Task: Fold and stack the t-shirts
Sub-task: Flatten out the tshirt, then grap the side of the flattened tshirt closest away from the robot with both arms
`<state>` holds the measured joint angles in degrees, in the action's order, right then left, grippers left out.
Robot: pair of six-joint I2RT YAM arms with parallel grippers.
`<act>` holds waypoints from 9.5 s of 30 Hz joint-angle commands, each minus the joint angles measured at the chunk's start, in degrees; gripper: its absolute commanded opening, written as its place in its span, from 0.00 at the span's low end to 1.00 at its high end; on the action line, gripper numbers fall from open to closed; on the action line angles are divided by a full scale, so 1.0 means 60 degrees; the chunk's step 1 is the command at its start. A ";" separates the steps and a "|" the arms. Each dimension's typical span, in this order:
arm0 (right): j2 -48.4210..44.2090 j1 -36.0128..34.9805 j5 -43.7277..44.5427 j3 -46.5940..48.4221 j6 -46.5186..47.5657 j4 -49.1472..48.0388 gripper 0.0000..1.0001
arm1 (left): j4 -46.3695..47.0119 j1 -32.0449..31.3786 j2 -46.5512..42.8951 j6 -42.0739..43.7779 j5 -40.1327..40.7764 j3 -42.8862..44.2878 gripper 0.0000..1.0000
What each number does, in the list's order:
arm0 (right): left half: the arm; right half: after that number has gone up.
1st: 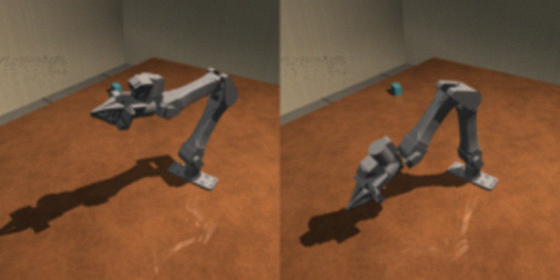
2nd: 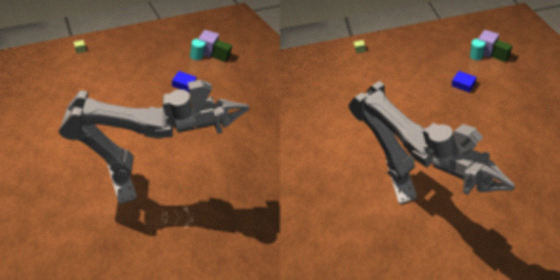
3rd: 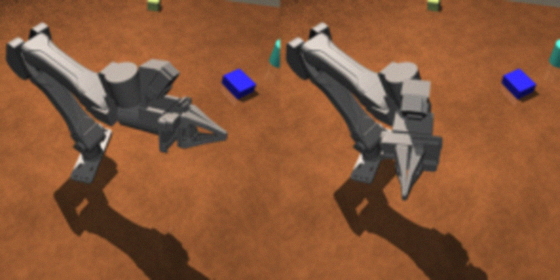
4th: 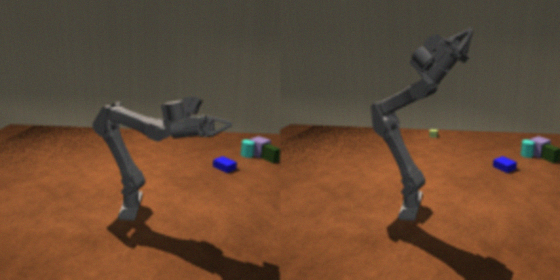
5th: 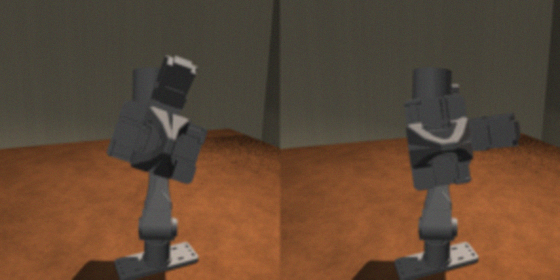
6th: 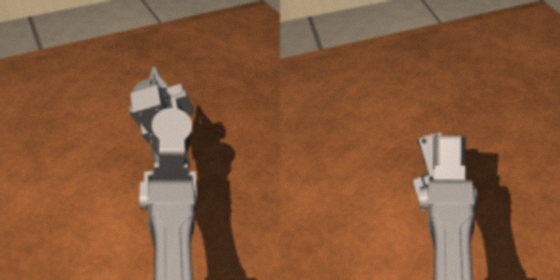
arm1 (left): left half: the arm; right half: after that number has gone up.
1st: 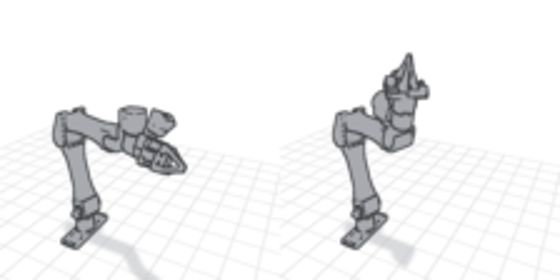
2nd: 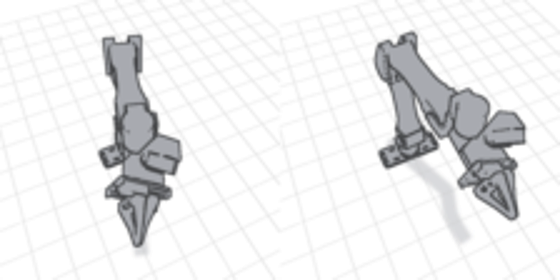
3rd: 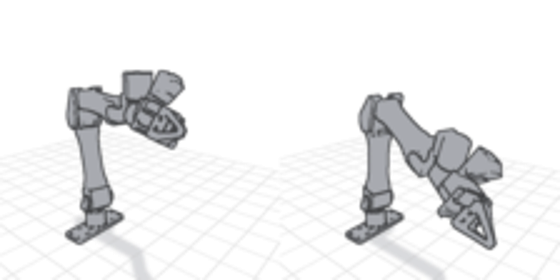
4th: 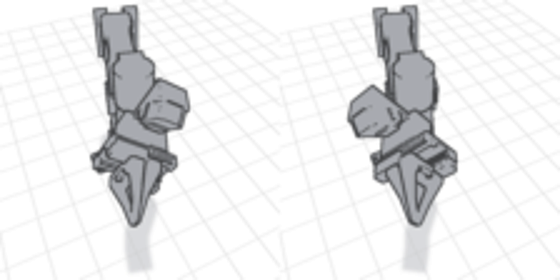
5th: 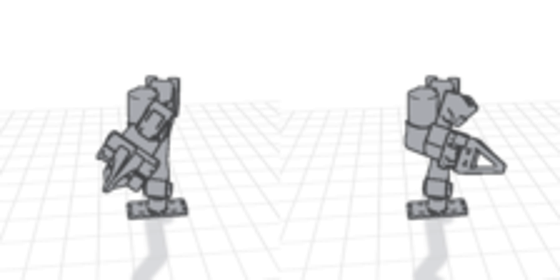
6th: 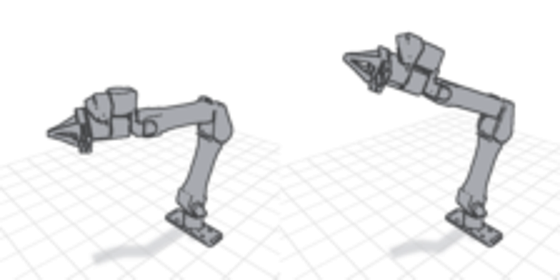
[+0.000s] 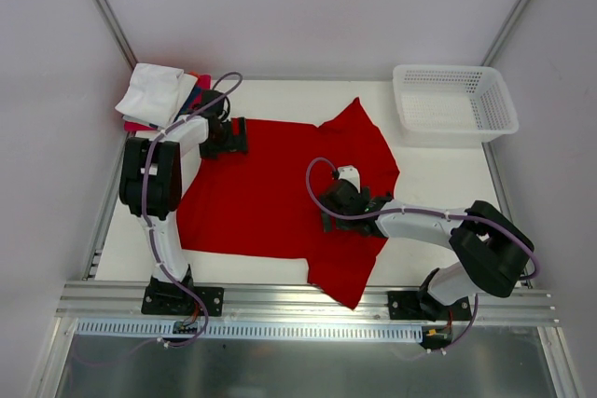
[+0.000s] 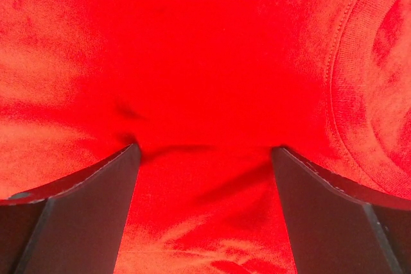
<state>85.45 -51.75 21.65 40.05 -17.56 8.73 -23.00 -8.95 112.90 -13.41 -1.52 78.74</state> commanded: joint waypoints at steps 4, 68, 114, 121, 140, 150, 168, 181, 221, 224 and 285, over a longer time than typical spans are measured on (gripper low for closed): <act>0.0553 0.0055 -0.0708 -0.0684 -0.0457 0.1343 0.88 | 0.0626 0.0978 -0.0257 0.0257 -0.0789 -0.0056 0.99; 0.0845 0.0084 -0.0796 -0.0494 -0.0208 0.1240 0.89 | 0.0127 -0.0643 -0.1823 0.0563 -0.3140 0.0543 0.99; 0.6441 0.5342 -0.7797 1.0286 0.2664 0.3686 0.00 | 0.1490 -0.2771 -0.7992 -0.1427 0.0195 -0.5359 0.99; 0.7451 0.5650 -0.8178 1.1675 0.2649 0.3788 0.01 | 0.1768 -0.2859 -0.8109 -0.1500 0.0150 -0.5784 0.99; 0.8801 0.7202 -0.8223 1.2602 0.2034 0.3554 0.00 | 0.1827 -0.3078 -0.8783 -0.1661 0.0092 -0.5887 0.99; 0.8932 0.7702 -0.8530 1.2748 0.1901 0.3496 0.00 | 0.1944 -0.3210 -0.8665 -0.1676 0.0165 -0.6004 0.99; 0.1941 0.6019 -0.6483 0.9605 0.2370 0.5179 0.91 | 0.1198 -0.3357 -1.1681 -0.1851 0.0986 -0.6501 0.99; -0.6705 0.4845 -0.2439 0.0330 0.0204 0.5780 0.91 | -0.1583 -0.3386 -1.3833 -0.4910 0.2725 -0.8475 0.99; -0.0194 -0.7058 0.1928 0.2799 -1.5130 1.2032 0.99 | -0.3490 -0.3386 -1.4379 -0.8268 0.4662 -0.9505 0.99; 0.0069 -0.8026 0.2162 0.4099 -1.6184 1.3322 0.99 | -0.3505 -0.3401 -1.4364 -0.8283 0.4706 -0.9505 0.99; -0.5056 -0.9964 0.6060 -0.3276 -1.6027 0.5400 0.97 | -0.3285 -0.4089 -1.4437 -0.8048 0.4721 -0.9476 0.99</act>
<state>58.63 -111.74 52.34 23.18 -104.84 52.03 -43.40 -32.75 25.67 -62.17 25.21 20.21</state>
